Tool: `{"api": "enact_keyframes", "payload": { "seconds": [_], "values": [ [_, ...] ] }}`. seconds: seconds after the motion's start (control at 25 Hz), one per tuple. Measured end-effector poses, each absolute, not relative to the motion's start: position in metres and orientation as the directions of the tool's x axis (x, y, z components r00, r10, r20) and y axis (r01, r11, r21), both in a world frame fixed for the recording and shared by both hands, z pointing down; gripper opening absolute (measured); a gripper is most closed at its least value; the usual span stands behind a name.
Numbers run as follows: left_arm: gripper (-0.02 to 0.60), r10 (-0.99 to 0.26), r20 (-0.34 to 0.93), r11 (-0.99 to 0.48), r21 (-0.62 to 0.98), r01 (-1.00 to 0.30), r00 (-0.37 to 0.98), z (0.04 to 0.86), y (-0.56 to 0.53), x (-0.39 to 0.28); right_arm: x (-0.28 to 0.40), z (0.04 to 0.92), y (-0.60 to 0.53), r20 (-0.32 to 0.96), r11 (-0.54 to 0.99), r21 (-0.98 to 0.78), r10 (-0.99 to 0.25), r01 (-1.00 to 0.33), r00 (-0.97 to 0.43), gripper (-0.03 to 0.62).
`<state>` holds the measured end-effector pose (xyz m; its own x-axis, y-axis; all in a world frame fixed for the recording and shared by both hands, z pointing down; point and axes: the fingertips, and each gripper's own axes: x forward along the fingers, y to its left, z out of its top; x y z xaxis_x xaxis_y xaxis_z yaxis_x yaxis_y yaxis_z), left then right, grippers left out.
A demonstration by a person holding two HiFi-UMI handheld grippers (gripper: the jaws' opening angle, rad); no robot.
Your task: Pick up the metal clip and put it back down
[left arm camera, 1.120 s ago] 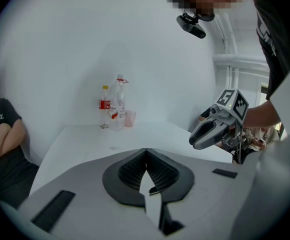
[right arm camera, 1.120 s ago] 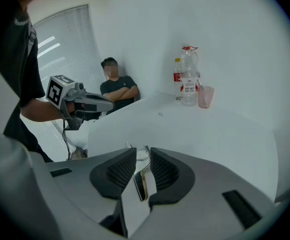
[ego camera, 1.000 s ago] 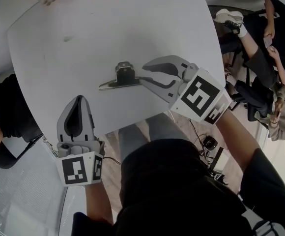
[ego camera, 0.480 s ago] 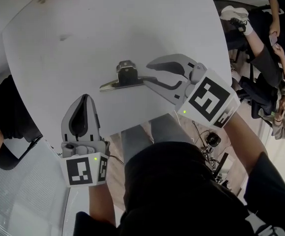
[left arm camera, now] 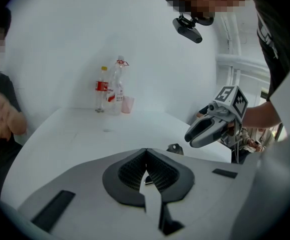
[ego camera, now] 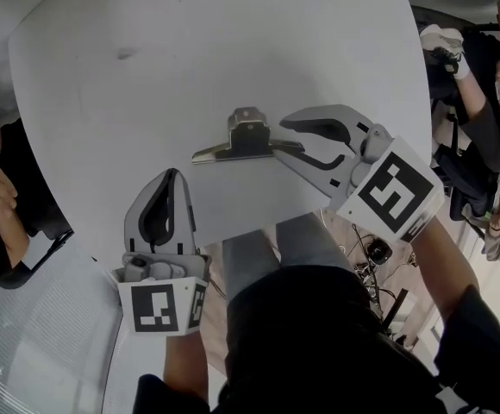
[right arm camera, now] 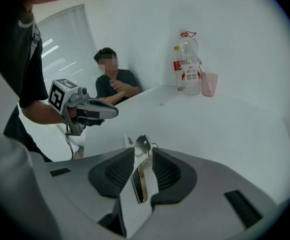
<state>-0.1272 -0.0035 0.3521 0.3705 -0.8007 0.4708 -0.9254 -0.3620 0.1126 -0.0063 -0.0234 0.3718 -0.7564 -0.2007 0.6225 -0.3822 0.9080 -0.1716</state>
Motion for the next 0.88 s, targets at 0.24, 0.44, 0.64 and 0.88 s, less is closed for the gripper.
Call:
{"api": "enact_keyframes", "payload": {
  "seconds": [0.24, 0.44, 0.64, 0.88],
  "values": [
    [0.021, -0.793, 0.482, -0.354, 0.132, -0.926, 0.372, 0.359, -0.004, -0.133, -0.016, 0.382, -0.026, 0.629, 0.906, -0.192, -0.181, -0.376, -0.756, 0.121],
    [0.021, -0.789, 0.487, -0.352, 0.144, -0.925, 0.376, 0.366, -0.008, -0.134, -0.019, 0.392, -0.030, 0.636, 0.904, -0.210, -0.163, -0.373, -0.754, 0.123],
    [0.021, -0.778, 0.499, -0.351, 0.159, -0.923, 0.382, 0.375, -0.013, -0.135, -0.026, 0.402, -0.030, 0.637, 0.903, -0.237, -0.134, -0.358, -0.759, 0.123],
    [0.021, -0.775, 0.503, -0.344, 0.174, -0.923, 0.384, 0.381, -0.017, -0.138, -0.035, 0.405, -0.031, 0.619, 0.895, -0.279, -0.109, -0.348, -0.778, 0.123]
  ]
}}
